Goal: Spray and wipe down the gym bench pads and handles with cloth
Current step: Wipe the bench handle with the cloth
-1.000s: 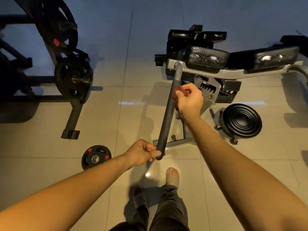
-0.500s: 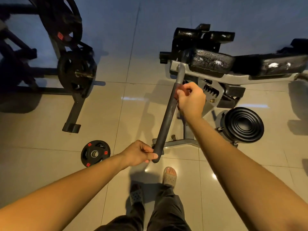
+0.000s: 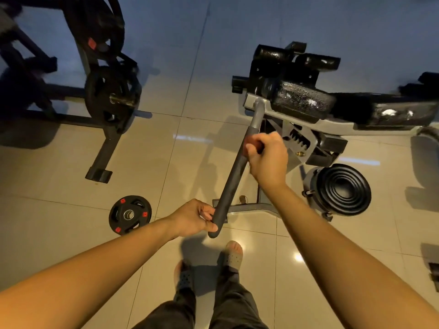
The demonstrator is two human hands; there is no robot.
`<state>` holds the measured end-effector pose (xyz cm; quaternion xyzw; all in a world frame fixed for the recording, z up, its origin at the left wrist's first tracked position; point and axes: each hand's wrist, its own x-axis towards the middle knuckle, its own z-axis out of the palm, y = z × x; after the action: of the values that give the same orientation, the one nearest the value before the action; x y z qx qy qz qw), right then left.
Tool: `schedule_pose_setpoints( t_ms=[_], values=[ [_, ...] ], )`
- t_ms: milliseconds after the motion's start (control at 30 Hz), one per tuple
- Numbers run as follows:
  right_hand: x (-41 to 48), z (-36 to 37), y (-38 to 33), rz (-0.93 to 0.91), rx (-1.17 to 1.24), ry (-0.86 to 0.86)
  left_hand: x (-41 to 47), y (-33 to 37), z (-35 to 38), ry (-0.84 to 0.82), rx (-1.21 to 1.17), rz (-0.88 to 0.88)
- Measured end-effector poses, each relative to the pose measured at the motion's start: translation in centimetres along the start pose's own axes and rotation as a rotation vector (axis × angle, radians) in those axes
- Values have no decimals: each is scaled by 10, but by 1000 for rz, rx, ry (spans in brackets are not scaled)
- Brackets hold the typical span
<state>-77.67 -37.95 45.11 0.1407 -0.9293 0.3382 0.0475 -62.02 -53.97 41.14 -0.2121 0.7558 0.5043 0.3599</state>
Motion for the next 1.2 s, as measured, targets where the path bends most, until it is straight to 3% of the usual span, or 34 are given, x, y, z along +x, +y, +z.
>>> schedule_pose_setpoints(
  t_ms=[100, 200, 333, 400, 467, 600, 700, 900, 1000, 1067, 1200],
  values=[
    [33, 0, -1, 19, -52, 49, -2, 0, 0, -8, -17, -12],
    [-16, 6, -5, -25, -58, 2, 0, -3, 1, -15, -37, 0],
    [-104, 10, -3, -229, -35, -175, 3, -6, 1, -33, -29, 20],
    [-104, 6, 0, -377, -103, -256, 3, -6, 0, -39, -22, 25],
    [-72, 4, 3, -458, -192, -224, 2, -4, -1, -42, -10, 30],
    [5, 6, -10, -195, -244, 33, 0, -2, 0, -44, -3, 42],
    [-3, 12, -14, -53, -185, 61, -2, -2, 2, -41, -19, 63],
    [-143, 26, -10, -180, -80, -126, -4, -26, 15, 39, -84, 199],
    [-153, 22, -5, -316, -95, -209, -5, -35, 22, 86, -135, 237],
    [-120, 19, -1, -313, -143, -157, -5, -33, 24, 101, -121, 241],
    [-44, 18, -5, -56, -102, 65, -5, -27, 19, 78, -102, 210]
  ],
)
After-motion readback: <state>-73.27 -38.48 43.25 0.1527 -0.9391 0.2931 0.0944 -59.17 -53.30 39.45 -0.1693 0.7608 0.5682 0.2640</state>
